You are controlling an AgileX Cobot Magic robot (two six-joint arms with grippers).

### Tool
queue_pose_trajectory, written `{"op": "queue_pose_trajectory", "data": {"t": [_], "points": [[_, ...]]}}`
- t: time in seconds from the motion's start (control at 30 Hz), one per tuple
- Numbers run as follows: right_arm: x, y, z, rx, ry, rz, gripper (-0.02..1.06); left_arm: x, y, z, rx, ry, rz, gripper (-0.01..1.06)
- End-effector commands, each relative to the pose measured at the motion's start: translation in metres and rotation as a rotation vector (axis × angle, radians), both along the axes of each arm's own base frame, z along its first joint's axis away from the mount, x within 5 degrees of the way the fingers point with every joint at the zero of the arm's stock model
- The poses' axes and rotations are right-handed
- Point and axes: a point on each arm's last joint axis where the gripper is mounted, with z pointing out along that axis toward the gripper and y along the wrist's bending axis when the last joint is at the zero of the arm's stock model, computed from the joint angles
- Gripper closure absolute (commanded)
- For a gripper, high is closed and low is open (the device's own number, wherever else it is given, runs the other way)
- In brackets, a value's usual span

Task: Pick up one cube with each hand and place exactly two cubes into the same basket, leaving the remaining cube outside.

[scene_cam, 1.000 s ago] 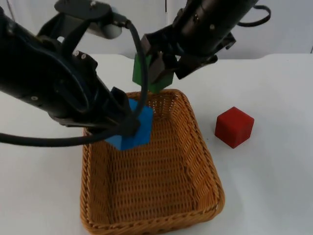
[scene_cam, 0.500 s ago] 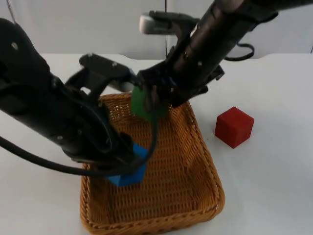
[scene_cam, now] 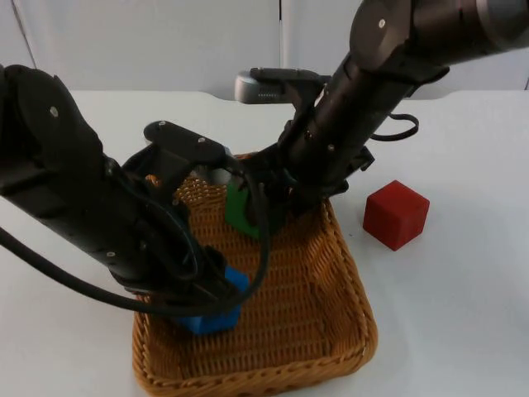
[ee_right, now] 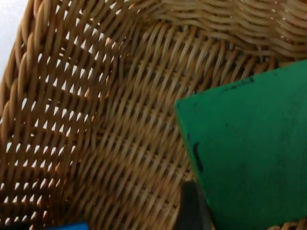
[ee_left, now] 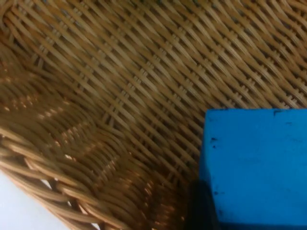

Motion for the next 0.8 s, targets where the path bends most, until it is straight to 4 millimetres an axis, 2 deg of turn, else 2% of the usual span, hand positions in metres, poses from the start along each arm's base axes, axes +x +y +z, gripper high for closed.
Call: {"op": "queue_pose_trajectory", "data": {"t": [0.0,0.1,0.13,0.17,0.23,0.27,0.33,0.4,0.43,0.5,0.53,0.57,0.67,0.7,0.73,0.77], "points": [[-0.002,0.005,0.003,0.008,-0.008,0.014,0.95,-0.001,-0.001,-0.001,-0.003,0.004,0.006,1.05],[-0.002,0.005,0.003,0.008,-0.008,0.014,0.69,-0.001,-0.001,-0.001,-0.003,0.006,0.005,1.05],[-0.002,0.005,0.003,0.008,-0.008,0.014,0.69,-0.001,-0.001,-0.001,-0.003,0.006,0.005,1.05],[-0.002,0.005,0.003,0.008,-0.008,0.014,0.61,-0.001,-0.001,-0.001,-0.004,0.007,0.005,1.04],[-0.002,0.005,0.003,0.009,-0.009,0.014,0.4,-0.001,-0.001,0.0,-0.005,0.005,0.005,0.92],[-0.002,0.005,0.003,0.009,-0.009,0.014,0.4,-0.001,-0.001,0.0,-0.005,0.005,0.005,0.92],[-0.002,0.005,0.005,0.008,-0.019,0.027,0.32,-0.001,-0.001,0.0,-0.005,0.004,0.005,0.75],[-0.002,0.005,0.01,0.014,-0.03,0.029,0.3,-0.001,-0.001,0.001,-0.007,0.006,0.003,0.54],[-0.002,0.005,0.01,0.014,-0.03,0.029,0.3,-0.001,-0.001,0.001,-0.007,0.006,0.003,0.54],[-0.001,0.005,0.026,0.032,-0.081,0.047,0.3,-0.002,-0.001,0.006,-0.015,-0.005,-0.003,0.29],[-0.001,0.005,0.034,0.043,-0.104,0.051,0.3,-0.002,-0.001,0.01,-0.022,-0.013,-0.005,0.21],[-0.001,0.005,0.034,0.043,-0.104,0.051,0.3,-0.002,-0.001,0.01,-0.022,-0.013,-0.005,0.21],[-0.003,0.002,0.072,0.092,-0.184,0.045,0.3,-0.003,-0.001,0.028,-0.05,-0.064,-0.005,0.07],[-0.004,0.001,0.084,0.107,-0.211,0.044,0.3,-0.004,-0.001,0.035,-0.061,-0.084,-0.005,0.05],[-0.004,0.001,0.084,0.107,-0.211,0.044,0.3,-0.004,-0.001,0.035,-0.061,-0.084,-0.005,0.05],[-0.007,-0.001,0.1,0.122,-0.243,0.045,0.3,-0.004,0.0,0.044,-0.076,-0.111,-0.005,0.05]]}}
